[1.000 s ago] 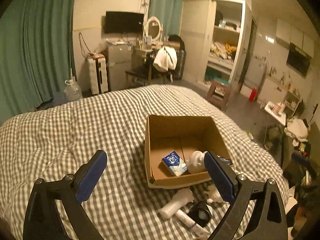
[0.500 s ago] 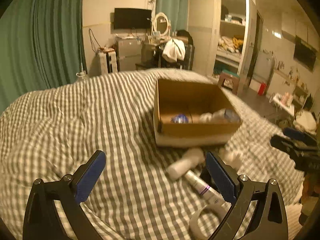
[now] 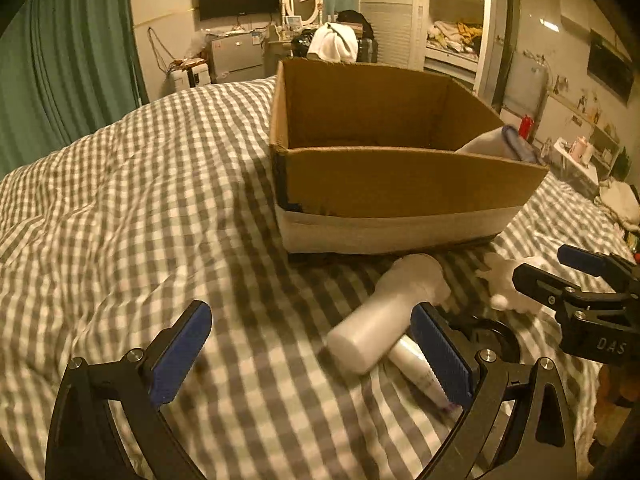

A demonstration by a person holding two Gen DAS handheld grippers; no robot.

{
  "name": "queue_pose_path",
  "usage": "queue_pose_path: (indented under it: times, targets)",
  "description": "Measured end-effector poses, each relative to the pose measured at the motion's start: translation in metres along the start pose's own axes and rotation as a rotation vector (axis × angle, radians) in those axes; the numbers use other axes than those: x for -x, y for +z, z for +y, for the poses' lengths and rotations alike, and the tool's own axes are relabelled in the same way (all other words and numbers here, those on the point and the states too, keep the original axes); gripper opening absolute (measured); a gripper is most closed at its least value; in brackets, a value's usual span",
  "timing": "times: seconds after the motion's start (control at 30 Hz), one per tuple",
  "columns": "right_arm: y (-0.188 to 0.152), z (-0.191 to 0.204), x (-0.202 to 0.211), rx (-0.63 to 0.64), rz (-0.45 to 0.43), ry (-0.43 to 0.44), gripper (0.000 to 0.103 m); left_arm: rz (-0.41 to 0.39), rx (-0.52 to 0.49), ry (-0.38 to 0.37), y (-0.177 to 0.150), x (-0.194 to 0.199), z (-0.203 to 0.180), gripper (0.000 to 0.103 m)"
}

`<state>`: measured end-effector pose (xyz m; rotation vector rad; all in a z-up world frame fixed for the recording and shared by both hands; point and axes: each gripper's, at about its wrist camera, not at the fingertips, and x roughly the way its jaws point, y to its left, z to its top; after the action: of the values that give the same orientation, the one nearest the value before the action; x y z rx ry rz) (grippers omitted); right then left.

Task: Organize objects
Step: 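Grasp the white figurine with the right tool while the left tool grasps the spray bottle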

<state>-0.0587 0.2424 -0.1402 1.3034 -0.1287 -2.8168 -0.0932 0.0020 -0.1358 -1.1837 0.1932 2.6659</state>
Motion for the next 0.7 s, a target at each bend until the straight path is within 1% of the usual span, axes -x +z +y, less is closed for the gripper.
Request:
queue_pose_path:
  times: [0.07,0.17,0.23,0.27,0.3,0.37,0.43,0.47,0.53,0.6,0.63,0.67,0.7]
  targets:
    - [0.001,-0.003,-0.007,-0.007,0.013,0.000,0.094,0.004,-0.010,-0.006,-0.001,-0.008,-0.003,0.102]
    - [0.002,-0.011,-0.013,-0.017,0.021,-0.001,0.091,0.007,-0.031,0.000,-0.003,-0.016,-0.009,0.102]
    - [0.003,-0.014,-0.014,-0.021,0.025,-0.007,0.091,0.015,-0.051,-0.021,-0.005,-0.021,-0.015,0.102]
    - [0.003,-0.015,-0.015,-0.028,0.027,-0.003,0.089,0.022,-0.063,-0.037,-0.006,-0.023,-0.019,0.102]
    - [0.003,-0.017,-0.017,-0.035,0.035,0.007,0.085,0.025,-0.083,-0.045,-0.008,-0.025,-0.024,0.102]
    - [0.002,-0.020,-0.024,-0.044,0.060,0.023,0.080,0.028,-0.130,-0.034,-0.009,-0.030,-0.034,0.102]
    - [0.001,-0.021,-0.031,-0.037,0.079,0.009,0.078,0.033,-0.169,-0.023,-0.011,-0.037,-0.042,0.102]
    - [-0.001,-0.021,-0.036,-0.035,0.093,0.009,0.074,0.037,-0.184,-0.019,-0.012,-0.040,-0.046,0.102]
    - [-0.002,-0.023,-0.042,-0.048,0.116,0.038,0.071,0.044,-0.205,-0.015,-0.014,-0.044,-0.050,0.102]
    - [-0.004,-0.023,-0.047,-0.051,0.131,0.048,0.070,0.050,-0.215,-0.014,-0.016,-0.047,-0.053,0.094]
    - [-0.004,-0.023,-0.048,-0.043,0.132,0.045,0.070,0.059,-0.219,-0.031,-0.017,-0.048,-0.054,0.086]
    - [-0.005,-0.022,-0.048,-0.040,0.136,0.046,0.067,0.068,-0.222,-0.051,-0.019,-0.049,-0.055,0.076]
    - [-0.005,-0.023,-0.049,-0.044,0.144,0.055,0.065,0.073,-0.230,-0.061,-0.021,-0.049,-0.057,0.072]
